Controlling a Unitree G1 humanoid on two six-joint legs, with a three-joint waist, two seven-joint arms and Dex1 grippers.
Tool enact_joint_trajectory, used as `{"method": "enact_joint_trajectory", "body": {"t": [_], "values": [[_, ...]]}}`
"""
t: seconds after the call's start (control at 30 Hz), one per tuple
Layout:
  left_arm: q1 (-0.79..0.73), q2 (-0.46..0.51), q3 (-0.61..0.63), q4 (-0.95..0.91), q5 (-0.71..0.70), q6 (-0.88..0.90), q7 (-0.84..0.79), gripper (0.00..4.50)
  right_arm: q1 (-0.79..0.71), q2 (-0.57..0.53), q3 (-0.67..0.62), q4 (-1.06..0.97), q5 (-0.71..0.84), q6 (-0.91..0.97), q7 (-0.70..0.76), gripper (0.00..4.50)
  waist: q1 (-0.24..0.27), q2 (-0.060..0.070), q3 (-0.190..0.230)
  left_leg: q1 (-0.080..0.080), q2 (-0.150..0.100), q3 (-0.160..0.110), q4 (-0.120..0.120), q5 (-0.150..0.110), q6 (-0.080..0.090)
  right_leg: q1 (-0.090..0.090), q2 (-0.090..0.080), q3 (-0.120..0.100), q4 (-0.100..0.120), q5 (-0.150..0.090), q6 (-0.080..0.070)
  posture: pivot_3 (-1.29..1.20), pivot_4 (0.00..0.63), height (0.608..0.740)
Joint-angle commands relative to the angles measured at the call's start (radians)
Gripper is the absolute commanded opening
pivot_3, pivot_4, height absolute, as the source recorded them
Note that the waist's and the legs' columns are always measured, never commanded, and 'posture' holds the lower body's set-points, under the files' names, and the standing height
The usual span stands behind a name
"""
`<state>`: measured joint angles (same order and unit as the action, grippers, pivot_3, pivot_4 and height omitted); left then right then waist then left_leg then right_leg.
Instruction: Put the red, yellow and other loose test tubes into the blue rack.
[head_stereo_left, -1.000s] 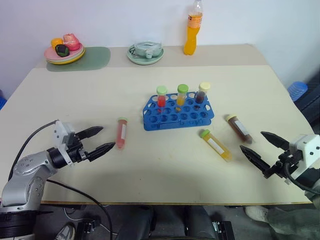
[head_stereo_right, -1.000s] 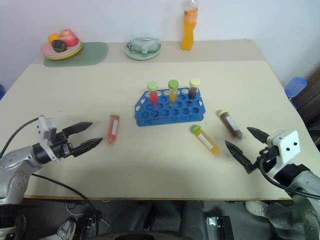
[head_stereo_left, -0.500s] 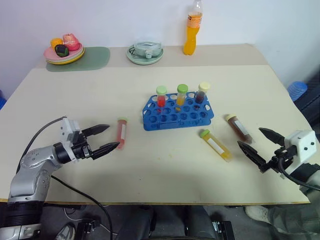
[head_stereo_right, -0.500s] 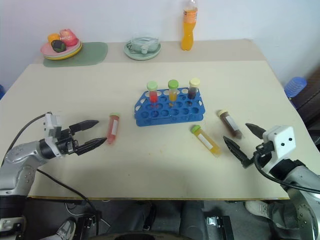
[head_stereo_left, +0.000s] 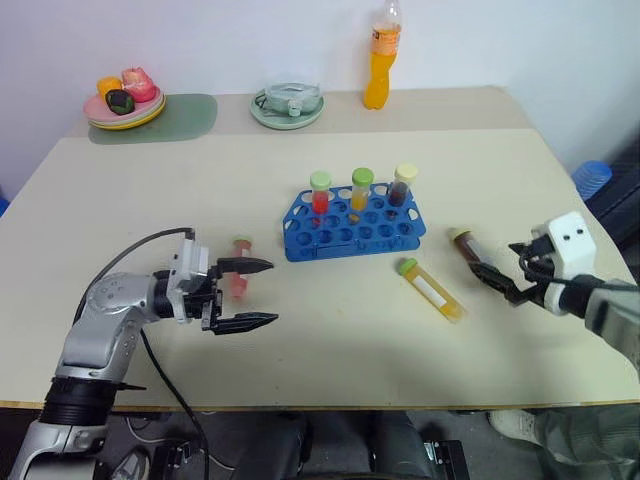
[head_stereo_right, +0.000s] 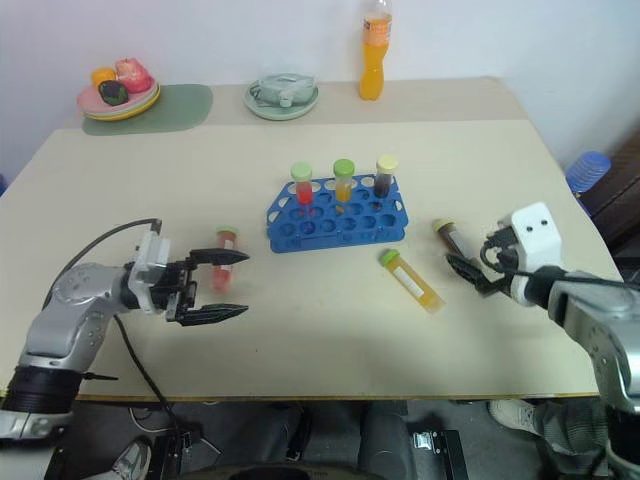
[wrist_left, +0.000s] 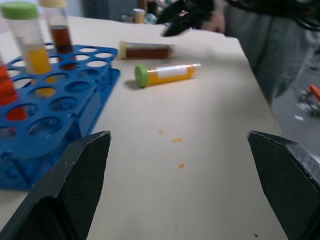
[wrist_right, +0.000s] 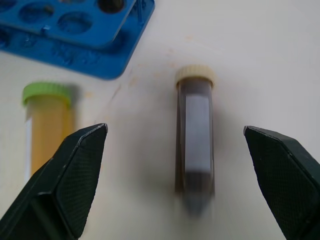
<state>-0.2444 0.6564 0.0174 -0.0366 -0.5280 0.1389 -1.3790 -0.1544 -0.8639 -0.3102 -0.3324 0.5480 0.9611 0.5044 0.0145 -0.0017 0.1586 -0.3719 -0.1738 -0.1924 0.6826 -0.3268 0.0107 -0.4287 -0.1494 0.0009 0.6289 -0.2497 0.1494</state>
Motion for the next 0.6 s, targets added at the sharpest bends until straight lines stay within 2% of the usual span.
{"method": "enact_joint_trajectory", "body": {"t": [0.03,0.17,0.4,0.6], "values": [[-0.023,-0.001,-0.017,-0.004,0.019,-0.024,-0.014,4.48,-0.089,-0.033,0.067,0.069,-0.036,0.021,0.022,4.50,0.000,0.000,0.000,0.000,0.000,0.000,0.000,0.000,0.000,0.000,0.000,0.000,0.000,0.000,0.000,0.00,0.150,0.740],[-0.034,-0.008,-0.040,-0.006,0.032,-0.025,-0.017,4.48,-0.221,-0.051,0.161,0.169,-0.059,0.108,0.037,4.50,-0.001,0.000,0.000,-0.001,0.000,0.000,0.000,0.000,0.000,0.000,0.000,0.000,0.000,0.000,0.000,0.00,0.150,0.740],[-0.019,-0.023,-0.050,-0.020,0.032,-0.018,-0.005,4.48,-0.546,-0.067,0.317,0.364,-0.099,0.355,0.048,4.50,-0.002,0.001,0.001,-0.002,0.001,0.001,0.000,0.000,0.000,-0.003,0.000,0.000,0.000,0.000,0.000,0.00,0.150,0.740],[-0.004,-0.032,-0.052,-0.039,0.026,-0.003,0.014,4.48,-0.695,-0.089,0.444,0.509,-0.128,0.429,0.130,4.50,0.000,0.001,0.001,-0.003,0.001,0.002,0.000,0.000,0.000,-0.003,0.000,0.000,0.000,0.000,0.000,0.00,0.150,0.740]]}}
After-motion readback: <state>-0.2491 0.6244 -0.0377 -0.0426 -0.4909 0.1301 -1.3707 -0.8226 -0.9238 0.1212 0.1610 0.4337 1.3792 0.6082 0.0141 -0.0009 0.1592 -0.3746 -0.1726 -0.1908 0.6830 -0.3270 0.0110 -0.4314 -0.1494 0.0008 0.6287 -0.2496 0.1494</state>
